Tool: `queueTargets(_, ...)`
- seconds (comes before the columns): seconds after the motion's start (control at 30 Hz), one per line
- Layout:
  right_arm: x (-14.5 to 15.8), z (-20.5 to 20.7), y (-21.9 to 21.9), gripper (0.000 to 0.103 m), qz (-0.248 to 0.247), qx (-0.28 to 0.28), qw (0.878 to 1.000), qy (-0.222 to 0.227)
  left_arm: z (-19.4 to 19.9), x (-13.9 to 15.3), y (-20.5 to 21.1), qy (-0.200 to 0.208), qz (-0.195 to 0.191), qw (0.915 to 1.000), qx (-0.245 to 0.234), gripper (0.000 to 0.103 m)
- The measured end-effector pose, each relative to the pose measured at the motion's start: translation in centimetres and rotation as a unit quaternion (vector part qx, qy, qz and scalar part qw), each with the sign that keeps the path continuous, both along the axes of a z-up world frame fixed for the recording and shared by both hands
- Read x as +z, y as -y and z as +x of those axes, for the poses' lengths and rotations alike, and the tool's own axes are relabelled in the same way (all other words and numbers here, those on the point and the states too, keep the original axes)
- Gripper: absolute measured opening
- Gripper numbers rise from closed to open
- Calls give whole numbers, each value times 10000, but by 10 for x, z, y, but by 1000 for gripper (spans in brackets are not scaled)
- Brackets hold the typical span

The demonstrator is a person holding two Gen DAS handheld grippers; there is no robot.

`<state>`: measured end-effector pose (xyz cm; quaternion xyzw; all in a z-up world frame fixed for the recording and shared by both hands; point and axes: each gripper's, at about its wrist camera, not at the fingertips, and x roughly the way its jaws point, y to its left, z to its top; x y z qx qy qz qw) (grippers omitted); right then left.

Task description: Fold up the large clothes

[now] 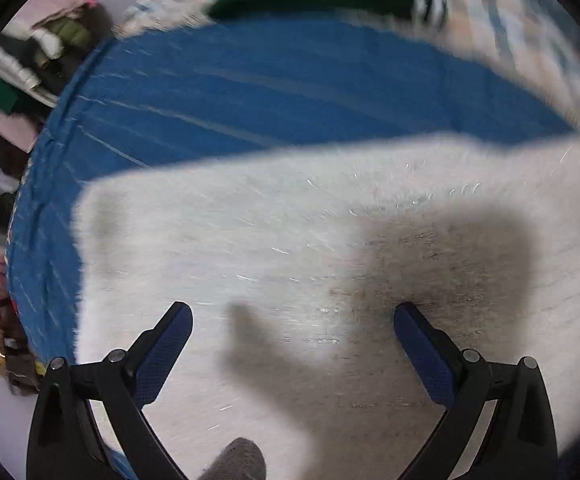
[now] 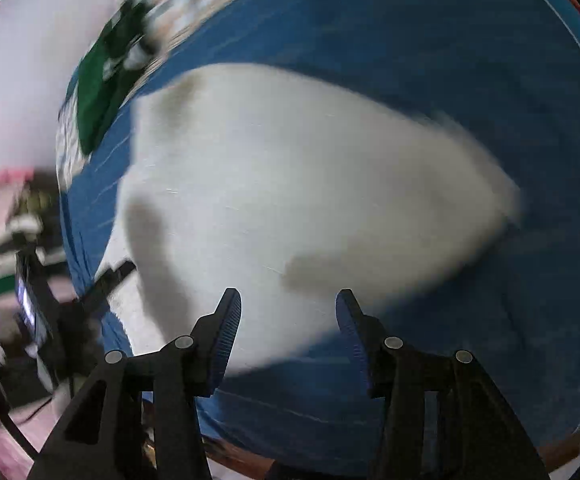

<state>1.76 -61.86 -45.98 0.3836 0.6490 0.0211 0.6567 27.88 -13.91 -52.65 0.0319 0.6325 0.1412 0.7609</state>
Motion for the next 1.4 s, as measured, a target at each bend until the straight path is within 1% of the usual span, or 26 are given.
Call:
queueTargets(0.03,-8,-11,18,52,50,-170,9998,-51,4,-5,-2,1,-35,10000,54,103)
queueTargets(0.07,-22,-20,29,52,223,-436,9988,-37,6,-5,-4,71,-104,9999,107,103)
queueTargets(0.1,-35,-25,40,52,562,-747,9956,113,8,-6,-8,57,-175,9998,114,103)
queueTargets(0.13,-53,-20,35,52,846,-987,9911,284,9,-7,-10,40,-220,9997,79,103)
queueTargets(0.17,-64,-18,37,52,1094,-1161,9859,500,8,-7,-11,60,-239,9997,38,103)
queueTargets(0.27,-82,0,32,52,1419,-1375,9761,900,8,-8,-13,113,-258,9995,-105,103)
queueTargets(0.3,-88,11,29,52,1584,-1431,9714,1040,10,-8,-13,102,-258,9995,-141,103)
queueTargets(0.33,-92,8,15,54,1661,-1461,9690,1098,10,-8,-13,93,-258,9995,-161,103)
queueTargets(0.43,-105,39,-6,54,1986,-1497,9599,1295,13,-9,-11,69,-281,9993,-230,103)
queueTargets(0.5,-108,56,-15,51,2152,-1514,9547,1392,16,-10,-15,75,-294,9992,-271,103)
queueTargets(0.53,-118,69,-34,44,2175,-1507,9538,1425,19,-10,-17,80,-306,9991,-294,103)
queueTargets(0.57,-116,76,-38,35,2255,-1504,9509,1496,22,-11,-17,80,-335,9989,-310,103)
queueTargets(0.67,-95,80,-38,26,2298,-1526,9454,1734,33,-12,-19,91,-481,9982,-341,103)
queueTargets(0.73,-76,79,-35,24,2315,-1653,9413,1821,38,-14,-19,154,-521,9977,-403,103)
queueTargets(0.8,-52,78,-35,23,2216,-1655,9414,1930,44,-14,-15,205,-612,9968,-462,103)
queueTargets(0.93,10,90,-42,23,1705,-1364,9467,2366,66,-14,8,358,-1005,9921,-659,103)
queueTargets(0.97,21,90,-42,23,1583,-1281,9481,2443,72,-15,15,396,-1105,9905,-714,103)
queueTargets(1.07,64,106,-48,23,928,-842,9546,2704,92,-18,35,446,-1379,9855,-878,103)
queueTargets(1.13,81,118,-54,23,582,-609,9576,2754,98,-17,35,427,-1481,9844,-853,103)
queueTargets(1.17,87,119,-52,23,492,-528,9585,2757,97,-12,27,421,-1580,9836,-767,102)
queueTargets(1.23,101,121,-61,23,272,-268,9599,2776,90,-1,8,511,-1652,9835,-535,102)
queueTargets(1.3,120,118,-78,23,105,107,9575,2880,67,18,-29,646,-1687,9835,-84,102)
queueTargets(1.33,129,119,-93,23,10,354,9553,2936,56,25,-44,724,-1637,9838,78,102)
queueTargets(1.4,151,116,-137,23,-218,965,9473,3046,26,41,-82,870,-1496,9839,443,102)
